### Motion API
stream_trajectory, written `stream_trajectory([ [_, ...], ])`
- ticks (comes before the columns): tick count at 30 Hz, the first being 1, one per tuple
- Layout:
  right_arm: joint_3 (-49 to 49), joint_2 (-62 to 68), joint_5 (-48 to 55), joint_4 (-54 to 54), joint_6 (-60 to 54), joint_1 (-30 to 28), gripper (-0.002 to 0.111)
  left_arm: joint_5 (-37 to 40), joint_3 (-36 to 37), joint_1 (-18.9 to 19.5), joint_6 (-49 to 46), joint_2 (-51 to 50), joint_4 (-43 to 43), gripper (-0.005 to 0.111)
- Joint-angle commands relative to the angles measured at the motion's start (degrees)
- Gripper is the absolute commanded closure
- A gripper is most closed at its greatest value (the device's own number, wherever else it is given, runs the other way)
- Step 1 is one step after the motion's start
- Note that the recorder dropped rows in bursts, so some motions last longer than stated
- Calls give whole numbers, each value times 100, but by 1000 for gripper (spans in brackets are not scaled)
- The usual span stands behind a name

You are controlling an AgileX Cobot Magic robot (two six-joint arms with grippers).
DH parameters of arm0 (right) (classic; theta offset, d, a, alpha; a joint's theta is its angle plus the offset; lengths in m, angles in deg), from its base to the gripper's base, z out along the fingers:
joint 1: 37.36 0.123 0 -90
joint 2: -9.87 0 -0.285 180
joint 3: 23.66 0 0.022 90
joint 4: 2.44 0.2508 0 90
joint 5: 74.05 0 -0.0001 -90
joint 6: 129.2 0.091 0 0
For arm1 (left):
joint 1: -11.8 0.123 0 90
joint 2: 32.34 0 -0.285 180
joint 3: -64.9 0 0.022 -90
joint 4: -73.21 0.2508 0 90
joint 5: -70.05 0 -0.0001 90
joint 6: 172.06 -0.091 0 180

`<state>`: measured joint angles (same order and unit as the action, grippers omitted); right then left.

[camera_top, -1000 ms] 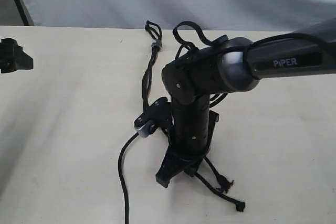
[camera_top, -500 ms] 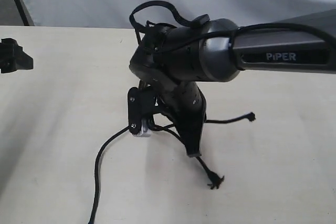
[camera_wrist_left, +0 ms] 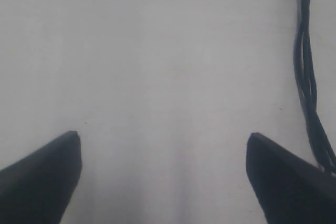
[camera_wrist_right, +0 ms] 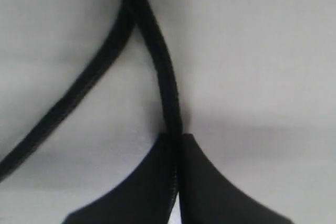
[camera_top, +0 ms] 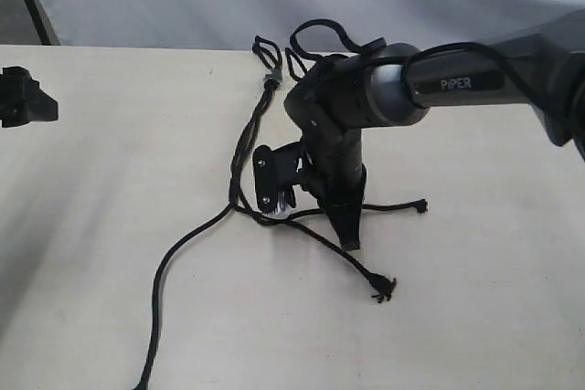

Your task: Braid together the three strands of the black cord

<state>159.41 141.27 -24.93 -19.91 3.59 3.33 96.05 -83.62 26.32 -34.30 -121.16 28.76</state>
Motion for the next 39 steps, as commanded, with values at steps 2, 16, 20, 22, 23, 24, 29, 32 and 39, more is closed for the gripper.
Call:
stream_trajectory([
  [2, -110, 2, 1192, 2585, -1675, 23, 108, -24, 5, 7, -20, 35, -99, 27],
  [16, -110, -452, 2084, 3154, -1314, 23, 108, 38, 5, 7, -20, 35, -99, 27],
  [20, -110, -452, 2084, 3006, -1134, 23, 106, 65, 5, 7, -20, 35, -99, 27],
  [22, -110, -452, 2084, 2924, -1045, 23, 97, 65, 5, 7, -20, 35, -99, 27],
  [23, -110, -452, 2084, 2924, -1045, 23, 89, 65, 5, 7, -20, 35, -99, 27],
  [24, -110, -452, 2084, 2912, -1045, 23, 80, 65, 5, 7, -20, 35, -99, 27],
  [29, -99, -507, 2084, 2830, -1035, 11, 36, 65, 5, 7, -20, 35, -99, 27],
  [32, 40, -687, 2084, 2656, -742, 11, 33, 65, 5, 7, -20, 35, -99, 27],
  [39, 394, -1329, 2084, 2525, -349, 61, 40, 65, 5, 7, -20, 35, -99, 27],
])
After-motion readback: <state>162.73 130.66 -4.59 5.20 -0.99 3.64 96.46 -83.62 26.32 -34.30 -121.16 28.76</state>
